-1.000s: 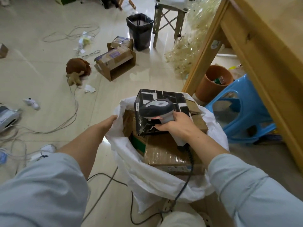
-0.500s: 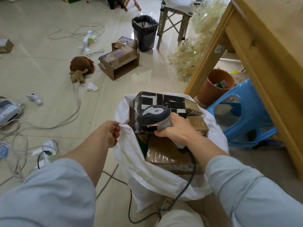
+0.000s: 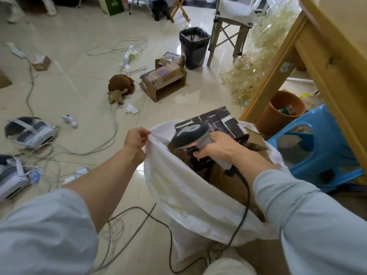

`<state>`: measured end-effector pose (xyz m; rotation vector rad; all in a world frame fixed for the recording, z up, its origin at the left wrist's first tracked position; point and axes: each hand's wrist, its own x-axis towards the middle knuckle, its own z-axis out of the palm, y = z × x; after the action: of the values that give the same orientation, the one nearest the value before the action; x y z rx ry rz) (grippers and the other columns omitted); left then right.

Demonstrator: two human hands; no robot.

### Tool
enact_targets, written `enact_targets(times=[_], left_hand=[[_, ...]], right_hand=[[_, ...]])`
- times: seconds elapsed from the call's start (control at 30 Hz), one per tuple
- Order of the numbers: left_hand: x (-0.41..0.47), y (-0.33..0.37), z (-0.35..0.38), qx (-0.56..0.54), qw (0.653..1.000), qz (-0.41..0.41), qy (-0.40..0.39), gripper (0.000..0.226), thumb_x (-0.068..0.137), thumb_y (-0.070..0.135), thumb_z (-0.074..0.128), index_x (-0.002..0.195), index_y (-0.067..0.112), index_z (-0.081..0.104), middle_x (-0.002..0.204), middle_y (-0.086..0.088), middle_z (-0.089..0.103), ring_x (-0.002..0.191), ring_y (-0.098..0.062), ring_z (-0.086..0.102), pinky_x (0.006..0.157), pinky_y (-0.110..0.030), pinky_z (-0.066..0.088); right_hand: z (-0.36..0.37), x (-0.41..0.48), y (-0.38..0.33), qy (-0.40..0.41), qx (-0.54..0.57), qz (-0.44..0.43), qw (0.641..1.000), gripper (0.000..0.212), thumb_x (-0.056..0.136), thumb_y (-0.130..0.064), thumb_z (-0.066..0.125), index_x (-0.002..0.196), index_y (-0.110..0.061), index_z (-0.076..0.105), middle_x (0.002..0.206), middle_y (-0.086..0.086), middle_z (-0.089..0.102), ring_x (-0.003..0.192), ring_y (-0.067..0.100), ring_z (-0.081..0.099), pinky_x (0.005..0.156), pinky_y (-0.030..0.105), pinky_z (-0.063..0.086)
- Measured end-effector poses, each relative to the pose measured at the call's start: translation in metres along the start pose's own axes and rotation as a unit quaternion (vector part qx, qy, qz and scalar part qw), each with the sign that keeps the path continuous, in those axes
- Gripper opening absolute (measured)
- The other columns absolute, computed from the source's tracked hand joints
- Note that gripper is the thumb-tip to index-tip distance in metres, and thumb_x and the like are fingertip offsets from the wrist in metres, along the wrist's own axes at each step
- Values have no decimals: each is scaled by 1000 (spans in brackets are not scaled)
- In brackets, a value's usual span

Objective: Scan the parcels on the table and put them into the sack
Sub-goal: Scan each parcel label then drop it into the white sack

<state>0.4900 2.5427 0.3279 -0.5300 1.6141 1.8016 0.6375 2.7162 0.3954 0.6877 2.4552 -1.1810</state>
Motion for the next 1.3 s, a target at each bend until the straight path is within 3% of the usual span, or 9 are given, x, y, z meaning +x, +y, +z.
enact_targets(times=[0.13,0.33,0.53,0.63,0.7,0.8,0.9,1.07,1.3], left_hand=[[-14,18,3,37,999,31,-27,19,73,9,52,91,10,57,100,-5,53,98,-20,52,68,-37,46],[-15,13,-6,57,996,-64,-36,34,86,32,50,107,6,54,104,-13,55,90,-30,57,81,-37,51],[-16,22,2,212,970,-118,24,62,96,29,49,149,6,25,155,-14,24,116,-36,53,107,-53,32],[-22,27,-1,252,954,-164,-17,78,89,34,60,149,3,21,148,-18,35,92,-32,63,80,-47,52],[-27,30,-3,324,929,-179,-28,70,85,42,59,139,1,39,105,-12,66,74,-20,62,64,-33,47],[-35,33,1,365,913,-176,-42,27,88,35,55,96,8,58,64,1,56,66,-14,54,85,-39,43],[-46,26,6,384,909,-156,-47,19,90,25,57,80,10,58,70,-2,50,72,-18,51,105,-51,33],[-39,9,12,382,916,-120,-16,44,91,39,55,121,8,49,127,-13,50,112,-33,54,97,-46,40],[-38,5,55,492,869,31,41,36,91,10,57,121,-10,51,102,-27,56,99,-42,56,90,-48,45]], right_hand=[[27,-3,-9,-6,-69,-17,997,28,81,-36,69,107,-29,60,104,-4,56,103,16,40,103,36,21],[21,-17,-1,189,317,-35,929,36,76,-3,75,103,-20,60,90,-12,62,85,-1,56,80,22,44],[-4,1,18,221,208,15,953,89,44,-52,78,126,-31,51,133,-2,54,131,25,42,107,53,34],[-7,-17,1,143,234,32,961,33,74,-28,78,98,-32,56,98,-9,62,108,21,55,97,41,43],[2,-24,1,102,266,11,959,29,80,-16,74,95,-31,55,90,-13,59,93,12,56,80,27,43],[28,-32,4,59,286,13,956,29,80,-9,74,96,-27,57,90,-15,59,88,6,54,82,24,39],[50,-36,12,60,321,48,944,31,77,-12,77,105,-20,65,98,-8,66,92,10,59,85,26,46],[29,-57,34,154,477,121,857,19,82,-7,71,99,-7,62,87,12,69,65,18,65,57,28,56],[-2,-98,112,286,464,301,782,7,78,7,59,83,2,57,66,17,60,53,23,57,53,33,51]])
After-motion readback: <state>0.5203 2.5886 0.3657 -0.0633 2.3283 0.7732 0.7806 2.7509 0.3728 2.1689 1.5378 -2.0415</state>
